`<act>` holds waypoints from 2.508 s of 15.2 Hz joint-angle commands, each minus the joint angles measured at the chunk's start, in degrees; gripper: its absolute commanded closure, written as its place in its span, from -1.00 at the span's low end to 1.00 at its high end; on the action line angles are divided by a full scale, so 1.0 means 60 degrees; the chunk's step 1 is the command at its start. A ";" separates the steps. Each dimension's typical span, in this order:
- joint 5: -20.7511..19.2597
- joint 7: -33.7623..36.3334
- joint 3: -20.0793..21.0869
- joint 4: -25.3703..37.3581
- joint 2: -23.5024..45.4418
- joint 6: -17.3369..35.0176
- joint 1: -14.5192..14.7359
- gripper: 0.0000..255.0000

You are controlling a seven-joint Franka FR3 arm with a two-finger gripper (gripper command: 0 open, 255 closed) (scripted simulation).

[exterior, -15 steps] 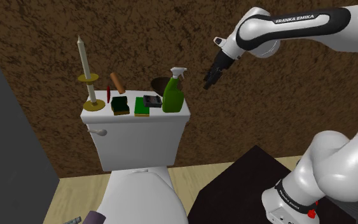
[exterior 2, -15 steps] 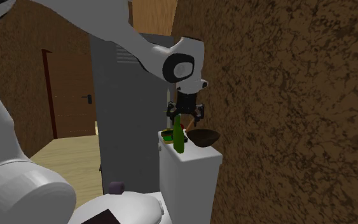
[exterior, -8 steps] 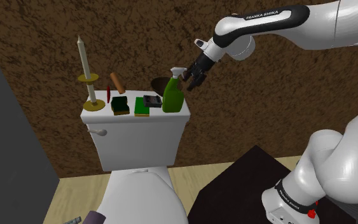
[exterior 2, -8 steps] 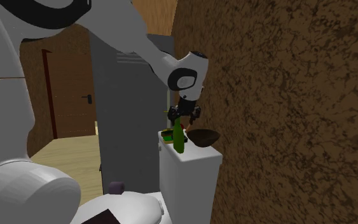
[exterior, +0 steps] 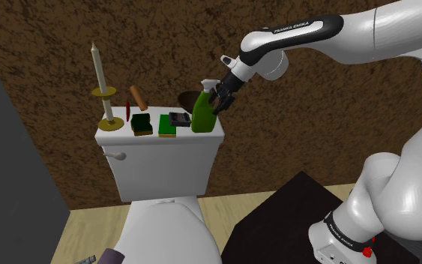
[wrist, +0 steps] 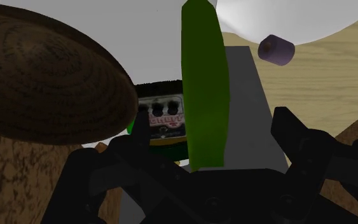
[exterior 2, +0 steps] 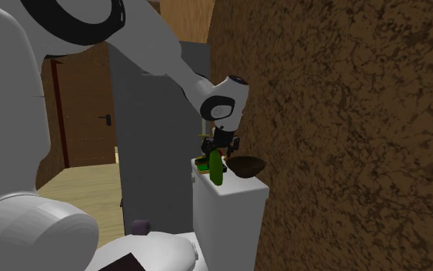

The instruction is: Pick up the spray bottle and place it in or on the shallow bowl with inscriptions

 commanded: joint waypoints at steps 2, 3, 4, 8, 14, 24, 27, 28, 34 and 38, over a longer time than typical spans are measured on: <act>0.0045 -0.0022 0.0010 0.0027 0.0064 0.0037 0.0009 -1.00; 0.0045 -0.0022 0.0010 0.0027 0.0064 0.0037 0.0009 -1.00; 0.0045 -0.0022 0.0010 0.0027 0.0064 0.0037 0.0009 -1.00; 0.0044 -0.0022 0.0010 0.0027 0.0063 0.0036 0.0009 1.00; 0.0043 -0.0021 0.0010 0.0026 0.0062 0.0035 0.0009 1.00; -0.0475 0.0586 -0.0013 0.0486 -0.0294 -0.0614 -0.0013 1.00; -0.0663 0.0823 -0.0018 0.0717 -0.0417 -0.0907 -0.0026 1.00; -0.0722 0.0899 -0.0019 0.0799 -0.0455 -0.1007 -0.0030 1.00; -0.1028 0.1325 -0.0024 0.1334 -0.0635 -0.1620 -0.0056 1.00; -0.1194 0.1584 -0.0028 0.1737 -0.0714 -0.2044 -0.0072 1.00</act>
